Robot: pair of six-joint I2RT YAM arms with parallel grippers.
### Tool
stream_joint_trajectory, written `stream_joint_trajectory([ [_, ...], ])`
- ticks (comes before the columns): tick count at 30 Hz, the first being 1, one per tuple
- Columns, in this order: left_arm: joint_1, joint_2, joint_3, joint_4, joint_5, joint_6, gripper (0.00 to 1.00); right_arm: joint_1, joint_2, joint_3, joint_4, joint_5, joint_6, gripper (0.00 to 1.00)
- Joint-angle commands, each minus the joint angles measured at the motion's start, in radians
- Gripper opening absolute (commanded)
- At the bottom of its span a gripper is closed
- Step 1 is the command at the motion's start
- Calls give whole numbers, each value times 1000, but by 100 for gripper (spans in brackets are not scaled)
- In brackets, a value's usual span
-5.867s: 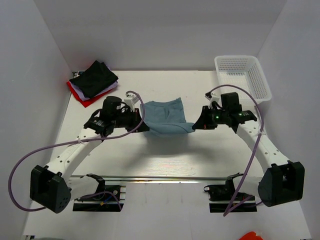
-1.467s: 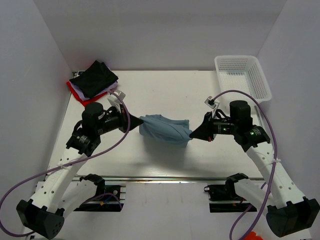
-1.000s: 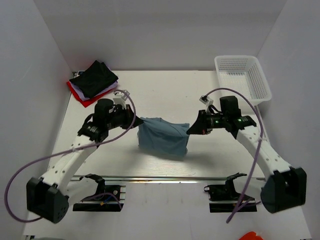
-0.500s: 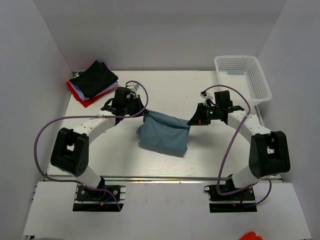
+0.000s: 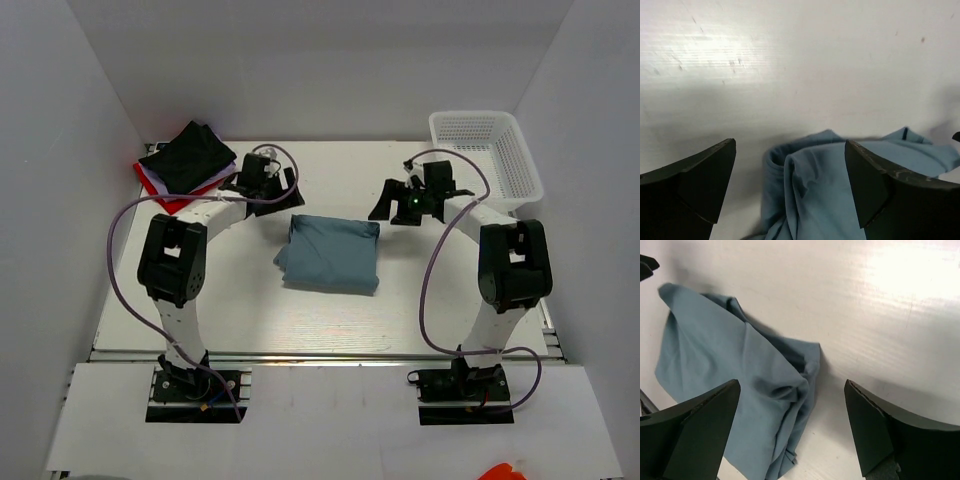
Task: Fold and stack the t-shirts
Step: Fold the long partially folded tshirt into a neat square, then smooth out wrinkles on the folded tshirt
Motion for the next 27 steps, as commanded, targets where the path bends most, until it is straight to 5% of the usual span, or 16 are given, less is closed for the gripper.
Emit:
stream_joint_trajectory([
  [1,6,-69,73,-39,-63,13,100,5,-56,85,14,-14,-45,90],
  [5,6,-158,17,-19,-30,35,100,5,-174,33,15,-73,-60,90],
  [11,-17,-185,-111,214,309,41,100,45,-253,-127,205,-288,28,90],
  [16,-17,-56,-100,265,360,9,100,82,-142,-136,308,-360,142,90],
  [20,19,61,-97,364,412,-43,100,65,-36,-219,683,-336,311,90],
  [27,37,191,-46,322,391,-34,100,28,171,-234,768,-197,467,90],
])
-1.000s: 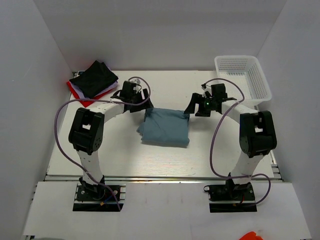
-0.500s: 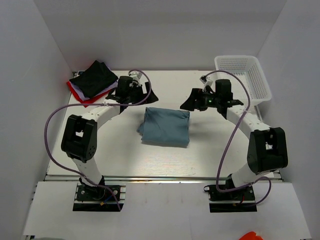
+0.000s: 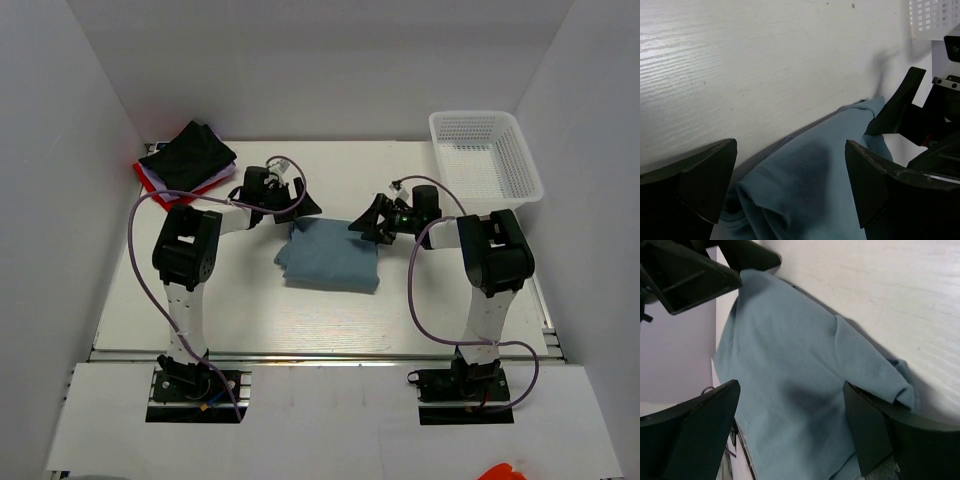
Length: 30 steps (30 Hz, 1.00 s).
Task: Fold and stack the t-shirts
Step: Smooth out wrinkles on the folded tshirt
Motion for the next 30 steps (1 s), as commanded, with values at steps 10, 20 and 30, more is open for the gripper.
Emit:
stream_joint_trajectory([
  [10,25,-62,57,-87,-2,77,100,-20,-78,99,-69,-2,-83,90],
  [20,-17,-361,42,-221,-121,152,100,9,-499,-32,-202,28,-165,90],
  [30,-123,-327,-269,76,329,27,100,39,-503,-336,83,-124,-10,90],
])
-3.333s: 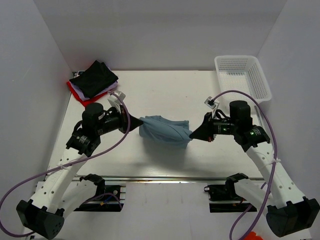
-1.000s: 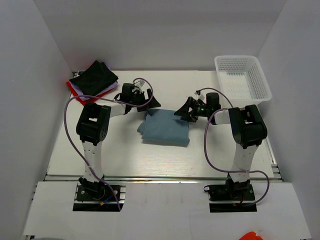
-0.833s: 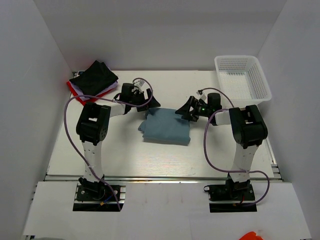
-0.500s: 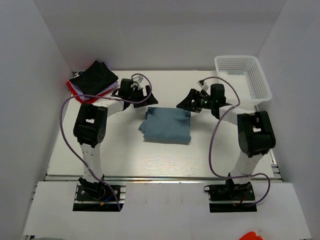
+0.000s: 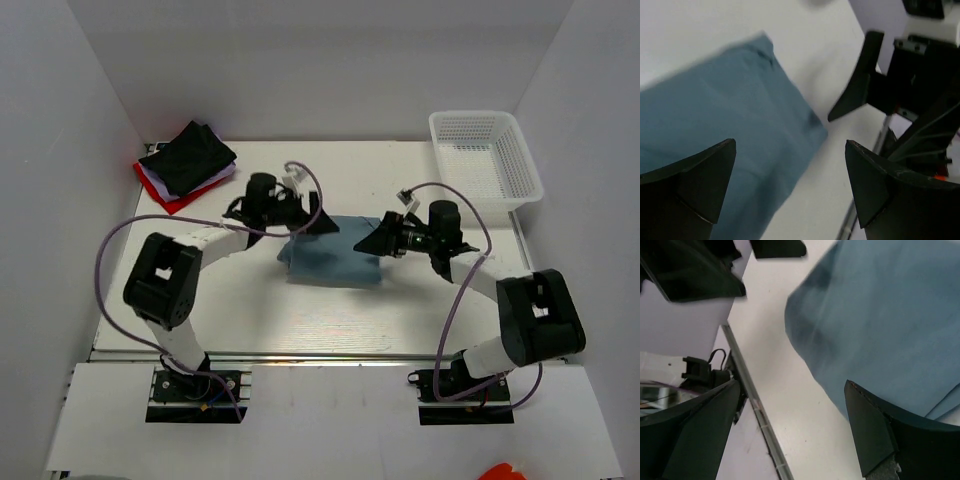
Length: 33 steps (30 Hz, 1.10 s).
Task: Fold and stack the t-shirts
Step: Smooth out wrinkles on the folded tshirt
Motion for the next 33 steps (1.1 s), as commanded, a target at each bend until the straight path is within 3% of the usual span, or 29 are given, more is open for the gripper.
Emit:
stream_joint_trajectory([
  [1,-36,93,-111,105,238,-73,100,-1,75,-70,246,-116,86,90],
  [3,-45,123,-177,96,192,-73,100,-7,153,-168,439,-144,206,90],
  [4,-45,123,-191,70,174,-50,100,-13,175,-182,448,-144,234,90],
  [9,-13,136,-280,-18,81,29,100,-26,327,-200,367,-88,198,90],
  [10,-13,124,-271,-104,42,58,100,-30,351,-220,402,-79,240,90],
  [12,-13,115,-229,-191,-36,144,100,-35,351,-237,445,-59,248,90],
  [15,-13,78,-197,-252,-72,183,100,-38,325,-204,321,-20,170,90],
  [25,-15,-101,-73,-367,-291,157,100,-23,-43,-61,-63,-70,-143,90],
  [29,-15,-92,-1,-553,-477,99,100,-26,-211,-68,-168,-24,-190,90],
  [33,-15,-101,-37,-605,-448,16,100,-30,-317,-84,-270,75,-200,90],
])
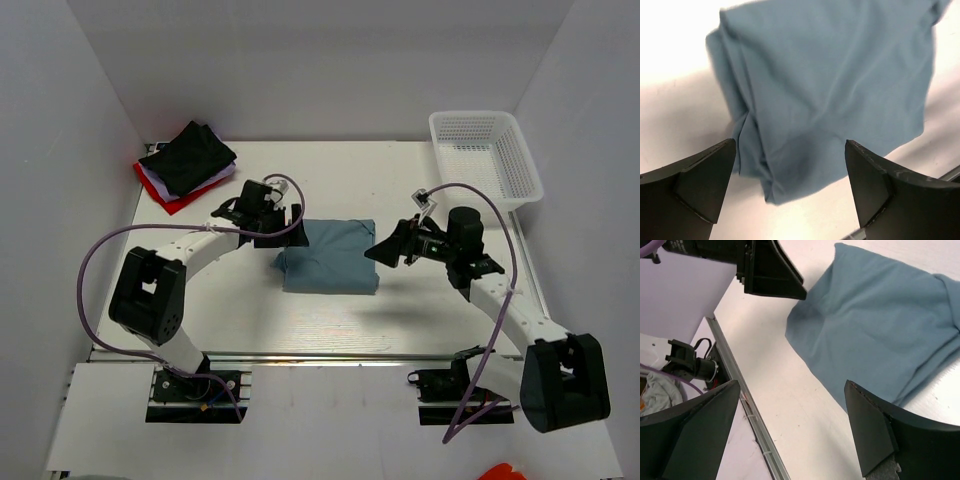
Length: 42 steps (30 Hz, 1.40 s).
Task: Fold and stack the t-shirts
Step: Smooth out wrinkles on the folded tshirt, then put the neatly folded tshirt into the corner of the board with the left arm
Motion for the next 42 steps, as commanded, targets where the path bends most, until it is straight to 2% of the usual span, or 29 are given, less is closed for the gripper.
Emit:
stream_joint_trajectory([
  [1,-10,-48,-22,-112,-22,-81,100,-3,-46,-2,-145,79,-57,90],
  [7,-10,-39,-98,-68,15,-177,100,-6,-62,-20,-166,96,-57,90],
  [15,-19,29,-119,63,26,-213,100,-5,-62,-49,-137,87,-51,90],
  [19,-19,64,-90,75,26,-176,94,-3,-59,-49,-148,104,-57,90],
  [30,-82,165,-24,64,21,-80,56,-6,-18,-42,-154,128,-57,90],
  [32,-91,185,-24,78,21,-69,42,-5,-6,-40,-156,130,-57,90],
  [34,-102,199,-36,113,21,-59,34,-6,-4,-39,-159,131,-59,90],
  [35,-102,211,-45,126,12,-59,27,-6,-3,-39,-160,134,-57,90],
  [36,-102,227,-46,150,29,-38,13,-6,-4,-37,-162,139,-62,90],
  [38,-111,245,-36,150,38,-24,0,-8,-3,-34,-171,148,-70,90],
  [42,-102,254,11,152,67,36,0,-8,-24,-35,-192,194,-82,90],
])
